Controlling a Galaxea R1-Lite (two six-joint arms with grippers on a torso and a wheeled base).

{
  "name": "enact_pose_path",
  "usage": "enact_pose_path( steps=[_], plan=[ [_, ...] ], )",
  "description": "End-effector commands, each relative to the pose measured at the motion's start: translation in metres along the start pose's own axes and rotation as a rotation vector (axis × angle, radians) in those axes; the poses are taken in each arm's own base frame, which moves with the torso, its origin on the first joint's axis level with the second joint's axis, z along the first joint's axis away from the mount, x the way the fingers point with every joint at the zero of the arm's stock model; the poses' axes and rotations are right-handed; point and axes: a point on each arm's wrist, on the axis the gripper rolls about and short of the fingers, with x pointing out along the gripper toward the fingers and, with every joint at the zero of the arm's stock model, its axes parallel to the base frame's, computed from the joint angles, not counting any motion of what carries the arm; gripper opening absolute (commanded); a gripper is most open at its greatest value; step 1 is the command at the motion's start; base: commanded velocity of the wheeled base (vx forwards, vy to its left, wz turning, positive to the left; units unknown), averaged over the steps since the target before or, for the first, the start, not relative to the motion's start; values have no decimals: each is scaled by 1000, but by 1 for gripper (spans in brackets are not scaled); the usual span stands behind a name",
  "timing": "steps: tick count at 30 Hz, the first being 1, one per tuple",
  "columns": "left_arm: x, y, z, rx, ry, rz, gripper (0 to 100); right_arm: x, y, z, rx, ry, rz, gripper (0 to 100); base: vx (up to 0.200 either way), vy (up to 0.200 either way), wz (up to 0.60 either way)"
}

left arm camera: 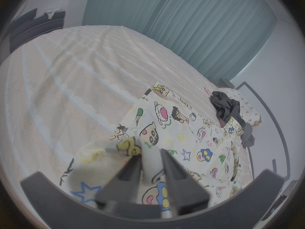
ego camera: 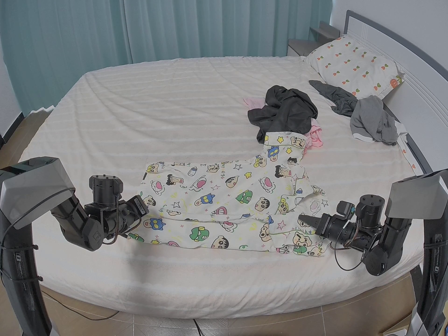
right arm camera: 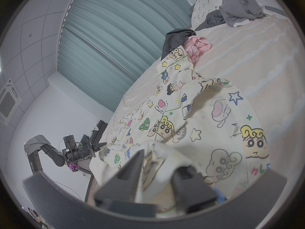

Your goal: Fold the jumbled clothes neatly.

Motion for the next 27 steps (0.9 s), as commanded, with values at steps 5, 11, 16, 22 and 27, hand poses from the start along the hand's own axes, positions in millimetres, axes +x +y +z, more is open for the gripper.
enact_pose_path(
  steps=[5, 11, 16, 22, 27],
  plan=[
    [3, -3, 10, -43, -71, 27, 100, -4, -9, 4, 9, -25, -28, 100, 0, 0, 0],
    [-18, -2, 35, -101, -152, 34, 100, -16, -20, 13, 32, -57, -66, 100, 0, 0, 0],
    [-60, 18, 47, -141, -182, 71, 100, -45, -19, 31, 43, -117, -102, 100, 0, 0, 0],
    [-118, 37, 28, -234, -46, -18, 100, -61, -14, 35, 93, -149, -130, 100, 0, 0, 0],
    [-147, 39, 14, -238, 14, -73, 100, -68, -4, 37, 117, -179, -148, 100, 0, 0, 0]
  ],
)
